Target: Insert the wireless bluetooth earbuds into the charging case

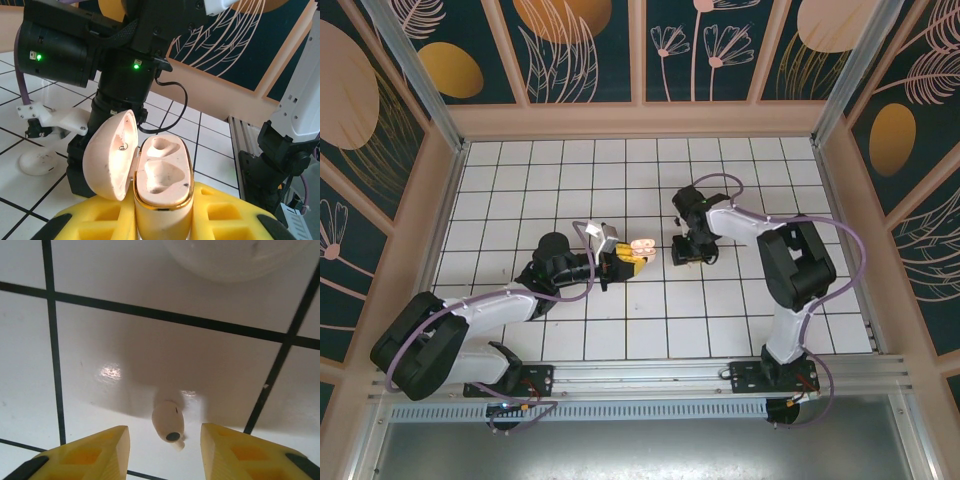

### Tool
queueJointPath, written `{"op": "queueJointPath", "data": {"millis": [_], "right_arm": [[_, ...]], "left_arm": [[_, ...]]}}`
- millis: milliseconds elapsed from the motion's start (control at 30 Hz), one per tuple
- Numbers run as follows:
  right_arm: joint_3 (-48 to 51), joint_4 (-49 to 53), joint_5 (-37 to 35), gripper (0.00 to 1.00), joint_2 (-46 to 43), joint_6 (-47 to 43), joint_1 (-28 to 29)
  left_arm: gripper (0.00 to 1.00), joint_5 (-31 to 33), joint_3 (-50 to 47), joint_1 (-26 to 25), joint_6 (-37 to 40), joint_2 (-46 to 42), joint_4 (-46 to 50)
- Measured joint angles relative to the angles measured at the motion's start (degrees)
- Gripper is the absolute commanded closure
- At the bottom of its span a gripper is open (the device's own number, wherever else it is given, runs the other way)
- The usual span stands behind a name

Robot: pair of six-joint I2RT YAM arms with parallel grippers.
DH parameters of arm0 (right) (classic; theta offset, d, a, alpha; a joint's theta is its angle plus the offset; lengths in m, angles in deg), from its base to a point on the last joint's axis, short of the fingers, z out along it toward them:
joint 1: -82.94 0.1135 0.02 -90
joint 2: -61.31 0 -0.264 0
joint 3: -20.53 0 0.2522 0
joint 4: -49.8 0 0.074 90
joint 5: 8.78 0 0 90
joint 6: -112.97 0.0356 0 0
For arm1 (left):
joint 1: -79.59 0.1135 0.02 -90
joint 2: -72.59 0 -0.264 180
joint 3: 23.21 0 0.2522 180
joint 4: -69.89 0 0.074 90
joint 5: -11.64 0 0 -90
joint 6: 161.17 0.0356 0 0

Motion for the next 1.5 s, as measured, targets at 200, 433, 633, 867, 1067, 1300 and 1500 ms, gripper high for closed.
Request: {"op": "queueJointPath", "data": {"millis": [200,433,633,867,1067,1300,1500], "right_arm": [[-1.7,0.3,-1.1,0.61,1.8,-1.3,0.9],[-2.2,0.5,-2.6,0.68,2.5,-1.7,1.3],[-2.4,0.5,-3.8,0.75,2.5,-1.7,1.3],[-2.4,0.5,-4.2,0.77,2.5,-1.7,1.3],[-2.4,0.4,-4.2,0.79,2.6,-1.7,1.2],[0.6,-2.2,-3.8,0.80,0.4,-1.0,0.9],[8.2,-7.2,0.4,0.80,-8.2,2.3,-2.9]], "left_arm": [[0.78,0.2,0.0,0.0,0.1,0.0,0.2],[0.78,0.2,0.0,0.0,0.2,0.0,0.4],[0.78,0.2,0.0,0.0,0.2,0.0,0.4],[0.78,0.4,0.0,0.0,0.2,0.0,0.6],[0.78,0.6,0.1,0.0,0.2,0.0,0.8],[0.79,0.7,0.2,0.0,0.6,0.0,0.8],[0.79,2.1,0.8,0.0,1.5,0.3,0.0]]}}
